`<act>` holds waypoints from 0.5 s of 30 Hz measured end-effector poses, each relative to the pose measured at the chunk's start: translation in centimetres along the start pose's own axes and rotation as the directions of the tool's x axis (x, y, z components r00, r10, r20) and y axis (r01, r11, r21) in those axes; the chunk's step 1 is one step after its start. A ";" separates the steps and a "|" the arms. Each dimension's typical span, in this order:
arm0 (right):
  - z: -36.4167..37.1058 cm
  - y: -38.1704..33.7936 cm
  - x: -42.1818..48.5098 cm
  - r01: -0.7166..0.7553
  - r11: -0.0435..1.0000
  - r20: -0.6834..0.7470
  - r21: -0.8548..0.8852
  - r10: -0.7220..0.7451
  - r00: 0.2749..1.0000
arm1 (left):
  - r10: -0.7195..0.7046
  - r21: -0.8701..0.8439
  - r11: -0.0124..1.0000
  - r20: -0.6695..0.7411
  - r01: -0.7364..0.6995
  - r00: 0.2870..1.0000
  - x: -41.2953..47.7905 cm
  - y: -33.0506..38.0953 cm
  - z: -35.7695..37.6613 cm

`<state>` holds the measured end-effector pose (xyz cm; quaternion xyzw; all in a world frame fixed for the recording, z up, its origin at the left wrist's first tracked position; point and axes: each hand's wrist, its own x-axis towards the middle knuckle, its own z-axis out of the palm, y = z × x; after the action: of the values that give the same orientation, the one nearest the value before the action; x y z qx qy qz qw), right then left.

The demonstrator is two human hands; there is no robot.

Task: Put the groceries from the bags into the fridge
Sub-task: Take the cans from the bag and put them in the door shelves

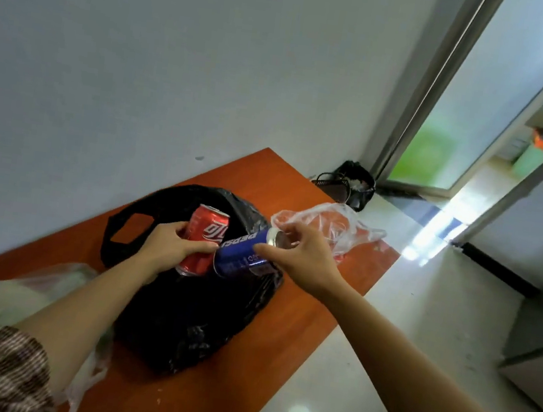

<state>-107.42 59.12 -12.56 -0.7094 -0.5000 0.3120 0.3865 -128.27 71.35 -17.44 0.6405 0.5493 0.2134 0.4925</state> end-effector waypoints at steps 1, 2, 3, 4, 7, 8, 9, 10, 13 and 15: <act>-1.7 -0.1 -0.3 0.017 1.000 -0.019 -0.003 -0.017 1.000 | 0.024 -0.042 0.999 0.004 -0.024 1.000 -0.5 1.5 0.8; -3.5 -0.2 -0.6 0.027 1.000 -0.038 -0.013 -0.027 0.999 | 0.051 -0.077 0.996 0.010 -0.050 0.999 -1.1 3.1 1.7; -5.4 -0.2 -1.1 0.033 0.999 -0.061 -0.032 -0.035 0.998 | 0.081 -0.108 0.991 0.021 -0.078 0.997 -1.8 4.8 2.7; -7.4 -0.1 -1.7 0.037 0.998 -0.085 -0.054 -0.041 0.995 | 0.112 -0.132 0.986 0.034 -0.106 0.993 -2.5 6.4 3.9; -13.6 0.7 -4.6 0.044 0.994 -0.166 -0.098 -0.060 0.984 | 0.193 -0.201 0.964 0.094 -0.171 0.977 -4.9 11.0 8.5; -15.8 1.3 -5.7 0.040 0.993 -0.194 -0.108 -0.061 0.979 | 0.219 -0.218 0.957 0.118 -0.190 0.969 -5.7 12.6 10.4; -18.0 1.9 -7.0 0.036 0.993 -0.223 -0.114 -0.061 0.973 | 0.247 -0.230 0.950 0.139 -0.212 0.959 -6.7 14.2 12.4; -20.3 2.6 -8.3 0.027 0.993 -0.256 -0.118 -0.056 0.965 | 0.274 -0.235 0.944 0.163 -0.233 0.948 -7.6 15.7 14.5; -27.4 4.6 -13.1 0.002 0.992 -0.361 -0.129 -0.048 0.931 | 0.356 -0.266 0.920 0.254 -0.289 0.899 -11.2 20.5 21.7; -32.1 6.0 -16.6 -0.031 0.986 -0.420 -0.166 -0.042 0.906 | 0.405 -0.295 0.900 0.294 -0.321 0.866 -13.5 23.3 26.9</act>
<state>-83.04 34.57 -0.48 -0.7889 -0.4312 0.1065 0.4247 -99.00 50.37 -5.06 0.6971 0.2928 0.2500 0.6049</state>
